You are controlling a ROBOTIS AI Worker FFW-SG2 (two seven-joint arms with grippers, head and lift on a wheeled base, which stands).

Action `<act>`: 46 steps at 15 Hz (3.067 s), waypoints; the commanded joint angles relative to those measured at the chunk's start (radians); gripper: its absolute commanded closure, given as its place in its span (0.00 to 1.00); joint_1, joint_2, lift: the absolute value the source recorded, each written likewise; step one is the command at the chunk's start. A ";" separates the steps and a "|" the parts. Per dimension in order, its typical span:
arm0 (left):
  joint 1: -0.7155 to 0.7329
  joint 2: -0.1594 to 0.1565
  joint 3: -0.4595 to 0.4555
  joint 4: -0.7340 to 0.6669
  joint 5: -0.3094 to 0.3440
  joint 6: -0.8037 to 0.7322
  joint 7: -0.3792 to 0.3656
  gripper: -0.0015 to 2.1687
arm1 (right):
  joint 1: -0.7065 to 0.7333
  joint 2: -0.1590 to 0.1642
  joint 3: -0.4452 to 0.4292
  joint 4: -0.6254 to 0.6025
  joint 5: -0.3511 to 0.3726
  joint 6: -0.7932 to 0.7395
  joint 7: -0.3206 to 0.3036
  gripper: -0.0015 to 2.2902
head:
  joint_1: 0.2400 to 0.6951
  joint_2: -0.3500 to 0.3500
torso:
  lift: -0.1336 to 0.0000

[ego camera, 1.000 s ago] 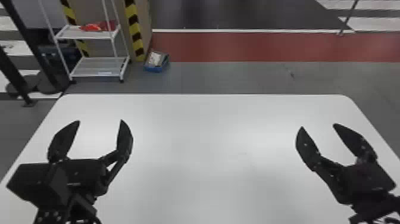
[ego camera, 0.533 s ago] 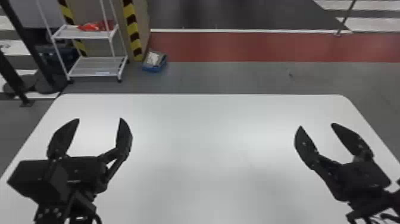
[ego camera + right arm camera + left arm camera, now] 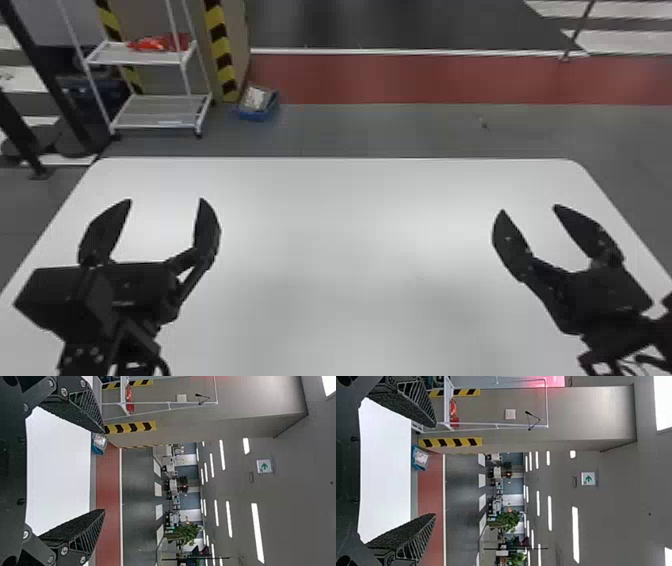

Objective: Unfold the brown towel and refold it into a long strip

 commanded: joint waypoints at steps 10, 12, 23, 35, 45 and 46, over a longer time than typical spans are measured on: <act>-0.009 -0.002 -0.017 0.007 -0.008 -0.002 0.003 0.04 | 0.017 -0.010 -0.012 -0.002 -0.012 -0.009 0.000 0.09 | 1.00 0.46 | 0.07; -0.009 -0.002 -0.018 0.007 -0.009 0.001 0.001 0.04 | 0.018 -0.010 -0.014 -0.002 -0.012 -0.012 0.000 0.09 | 1.00 0.46 | 0.07; -0.013 -0.002 -0.024 0.007 -0.011 0.005 0.003 0.04 | 0.023 -0.014 -0.017 -0.005 -0.014 -0.018 0.000 0.09 | 1.00 0.45 | 0.07; -0.025 -0.002 -0.043 0.036 -0.018 0.005 0.000 0.04 | 0.037 -0.008 -0.026 -0.002 -0.014 -0.025 0.000 0.09 | 1.00 0.43 | 0.07; -0.048 -0.002 -0.052 0.048 -0.021 0.011 0.001 0.04 | 0.029 -0.017 -0.031 0.006 -0.026 -0.031 0.000 0.09 | 1.00 0.41 | 0.07; -0.048 -0.002 -0.052 0.048 -0.021 0.011 0.001 0.04 | 0.029 -0.017 -0.031 0.008 -0.028 -0.031 0.000 0.09 | 1.00 0.41 | 0.07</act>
